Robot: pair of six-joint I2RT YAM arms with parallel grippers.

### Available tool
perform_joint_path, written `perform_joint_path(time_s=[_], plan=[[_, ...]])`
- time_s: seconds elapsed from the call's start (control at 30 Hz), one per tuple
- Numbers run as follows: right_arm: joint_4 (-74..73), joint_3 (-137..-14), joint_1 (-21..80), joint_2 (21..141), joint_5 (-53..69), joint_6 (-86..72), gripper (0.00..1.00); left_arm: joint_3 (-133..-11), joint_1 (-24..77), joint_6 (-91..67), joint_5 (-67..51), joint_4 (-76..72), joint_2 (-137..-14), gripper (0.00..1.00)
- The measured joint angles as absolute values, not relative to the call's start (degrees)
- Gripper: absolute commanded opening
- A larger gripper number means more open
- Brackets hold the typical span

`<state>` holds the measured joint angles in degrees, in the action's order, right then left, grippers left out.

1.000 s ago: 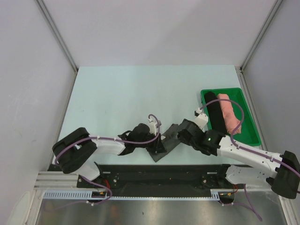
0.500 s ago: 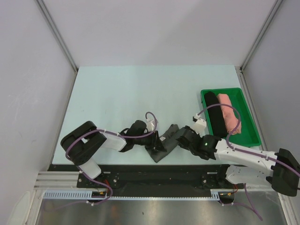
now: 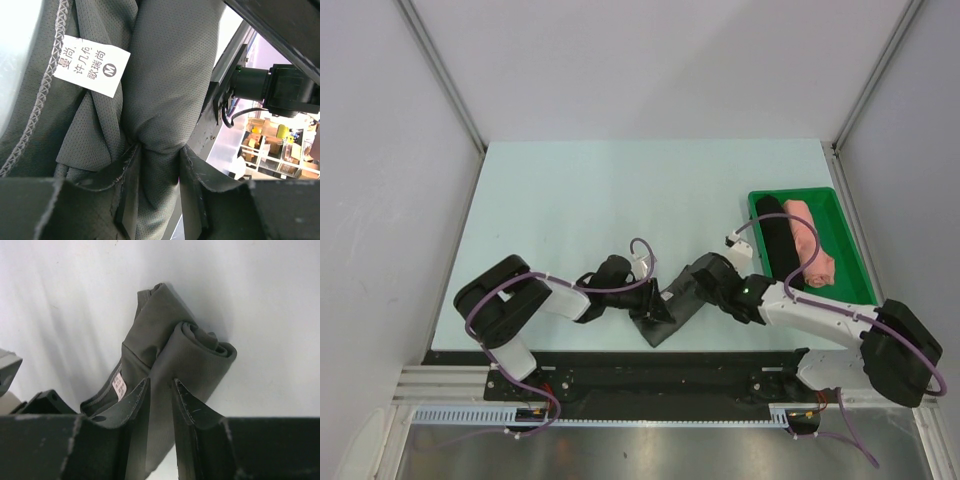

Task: Roll the t-shirts
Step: Roll the T-shirt to the center of the board.

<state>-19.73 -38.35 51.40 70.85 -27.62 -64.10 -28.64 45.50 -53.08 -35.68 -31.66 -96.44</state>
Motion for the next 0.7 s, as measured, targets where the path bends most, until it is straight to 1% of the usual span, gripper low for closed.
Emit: perform_joint_path(time_s=[0.23, 0.33, 0.4, 0.47, 0.57, 0.7], plan=[[-15.97, -38.3, 47.59, 76.23, -24.38, -63.31, 0.25, -29.15, 45.47, -52.56, -35.75, -30.57, -96.44, 0.43], [-14.83, -38.33, 46.68, 77.36, -23.29, -63.33, 0.25, -29.61, 45.47, -51.96, -35.75, -29.32, -96.2, 0.47], [-14.44, -38.33, 46.41, 78.15, -22.85, -63.33, 0.24, -29.93, 45.47, -51.09, -35.51, -27.88, -95.66, 0.53], [-14.04, -38.33, 46.28, 78.96, -22.48, -63.33, 0.23, -30.52, 45.5, -49.74, -34.92, -25.54, -94.78, 0.58], [-13.32, -38.48, 46.09, 80.09, -22.11, -63.35, 0.22, -31.55, 45.56, -47.2, -33.47, -20.82, -92.55, 0.62], [-13.13, -39.62, 45.98, 82.0, -21.89, -63.37, 0.22, -32.86, 45.63, -42.83, -30.06, -12.78, -87.88, 0.63]])
